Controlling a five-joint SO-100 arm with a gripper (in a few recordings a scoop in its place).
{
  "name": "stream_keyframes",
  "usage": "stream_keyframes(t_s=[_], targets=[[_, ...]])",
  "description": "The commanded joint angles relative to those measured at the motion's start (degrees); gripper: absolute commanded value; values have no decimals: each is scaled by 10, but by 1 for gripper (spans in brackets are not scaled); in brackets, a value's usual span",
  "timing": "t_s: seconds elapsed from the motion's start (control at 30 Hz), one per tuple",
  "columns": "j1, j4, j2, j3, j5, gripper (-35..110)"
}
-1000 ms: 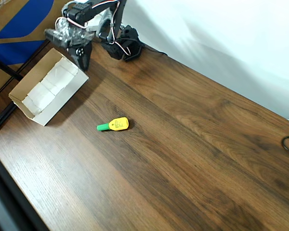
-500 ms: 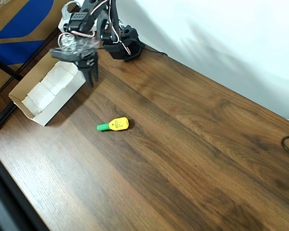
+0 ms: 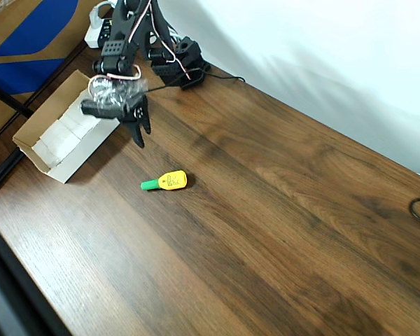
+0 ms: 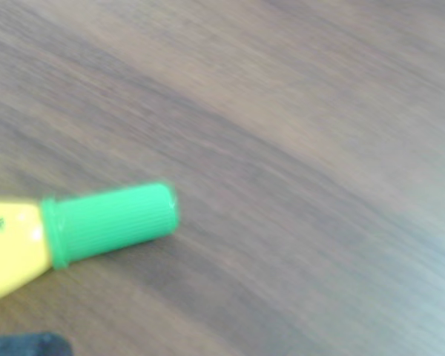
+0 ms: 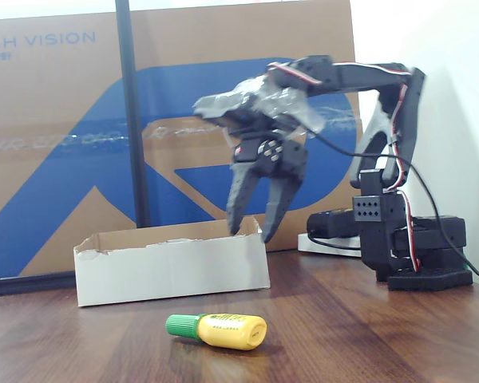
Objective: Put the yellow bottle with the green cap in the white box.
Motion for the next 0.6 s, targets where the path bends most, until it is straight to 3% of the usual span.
stream_keyframes(t_s=[0.0, 0.57], targets=[[-25, 17, -33, -69, 3, 21], [-44, 58, -269, -313, 10, 23]])
